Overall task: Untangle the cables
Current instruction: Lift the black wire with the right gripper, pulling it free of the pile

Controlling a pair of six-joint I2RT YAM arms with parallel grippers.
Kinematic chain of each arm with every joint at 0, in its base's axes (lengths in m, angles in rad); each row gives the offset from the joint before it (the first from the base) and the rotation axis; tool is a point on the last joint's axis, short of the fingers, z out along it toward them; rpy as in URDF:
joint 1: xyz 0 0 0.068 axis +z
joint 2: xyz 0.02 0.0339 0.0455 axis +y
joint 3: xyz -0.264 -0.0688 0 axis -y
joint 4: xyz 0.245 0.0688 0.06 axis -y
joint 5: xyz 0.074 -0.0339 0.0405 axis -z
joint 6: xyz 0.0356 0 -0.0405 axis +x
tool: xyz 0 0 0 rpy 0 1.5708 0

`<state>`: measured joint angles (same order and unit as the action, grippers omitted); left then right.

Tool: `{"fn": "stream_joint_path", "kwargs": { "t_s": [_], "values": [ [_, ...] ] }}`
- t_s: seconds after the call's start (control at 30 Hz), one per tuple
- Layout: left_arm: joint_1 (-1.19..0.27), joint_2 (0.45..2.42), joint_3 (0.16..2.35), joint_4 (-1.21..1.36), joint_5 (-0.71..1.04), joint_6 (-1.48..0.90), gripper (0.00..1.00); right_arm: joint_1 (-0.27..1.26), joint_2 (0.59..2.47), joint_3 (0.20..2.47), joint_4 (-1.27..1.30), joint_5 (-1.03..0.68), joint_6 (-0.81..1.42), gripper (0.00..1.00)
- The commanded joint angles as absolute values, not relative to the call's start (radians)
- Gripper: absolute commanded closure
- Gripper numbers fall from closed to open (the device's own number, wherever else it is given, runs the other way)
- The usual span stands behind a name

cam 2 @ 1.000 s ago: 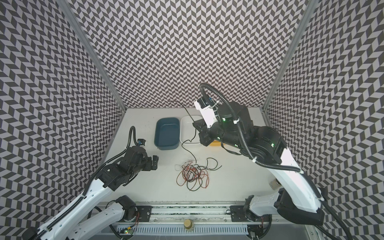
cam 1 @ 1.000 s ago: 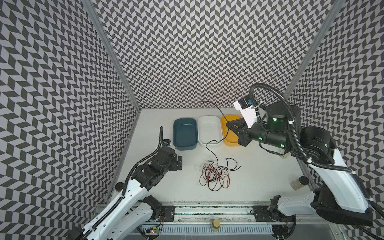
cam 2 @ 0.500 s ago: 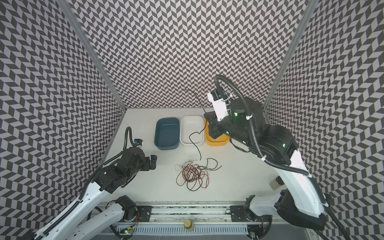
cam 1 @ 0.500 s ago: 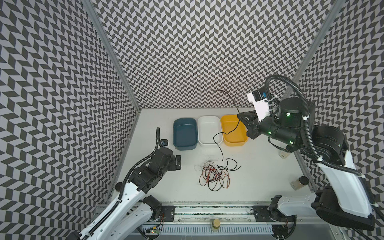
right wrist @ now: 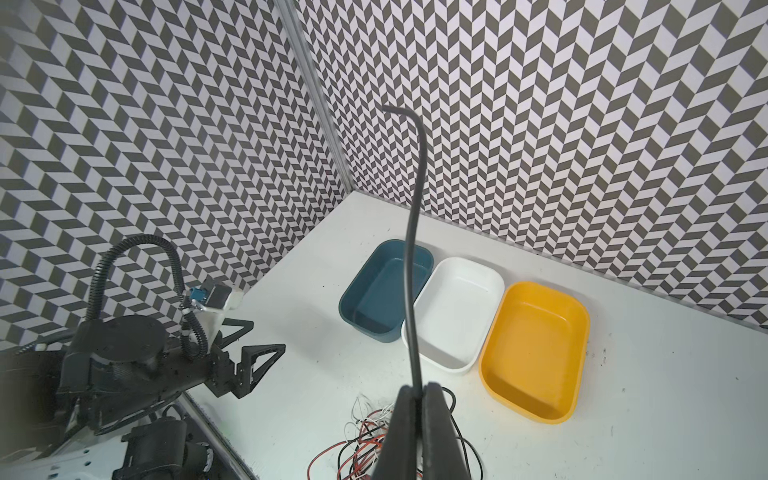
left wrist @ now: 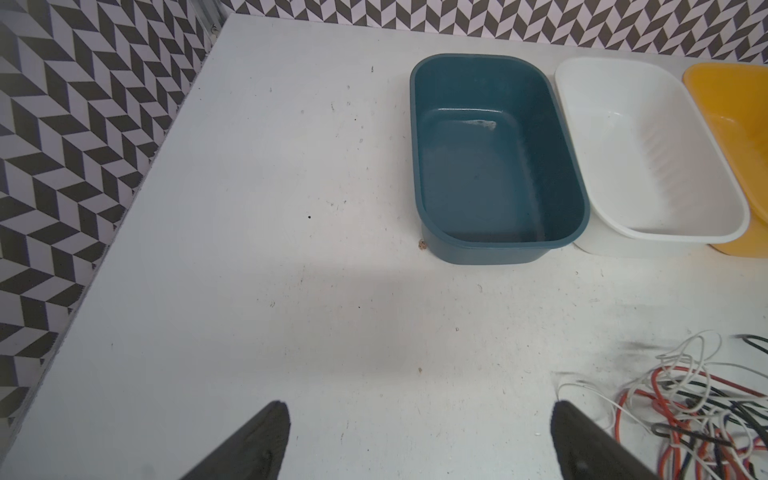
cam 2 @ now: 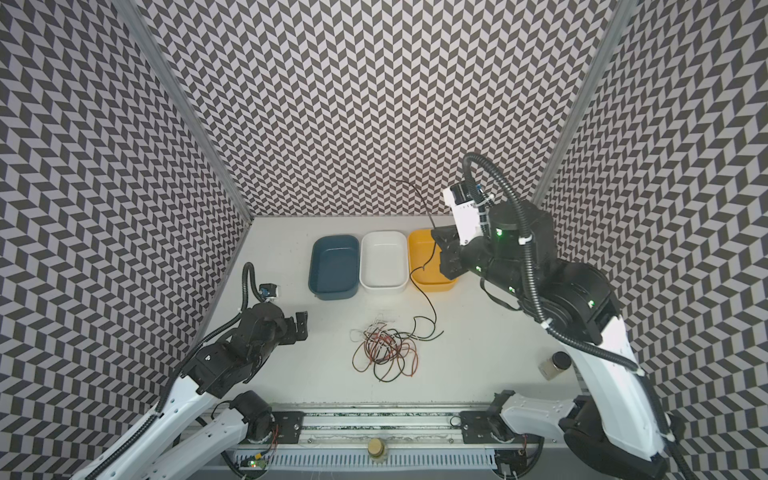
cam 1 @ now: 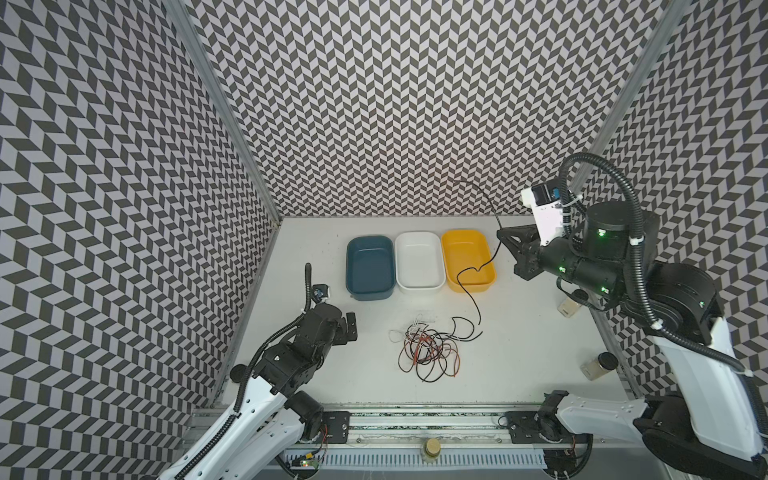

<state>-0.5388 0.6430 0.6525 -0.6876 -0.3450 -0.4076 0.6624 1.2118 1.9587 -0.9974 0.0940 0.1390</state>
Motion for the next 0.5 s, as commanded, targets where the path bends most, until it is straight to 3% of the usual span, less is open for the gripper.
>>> {"fn": "stream_joint_path", "kwargs": {
  "t_s": [0.0, 0.47],
  "values": [
    [-0.548, 0.626, 0.651, -0.668, -0.422, -0.430, 0.00, 0.656, 1.211, 1.959, -0.972, 0.069, 0.140, 1.00],
    [-0.552, 0.550, 0.601, -0.617, -0.490, -0.423, 0.00, 0.648, 1.278, 1.960, -0.894, -0.007, 0.164, 1.00]
  ]
}}
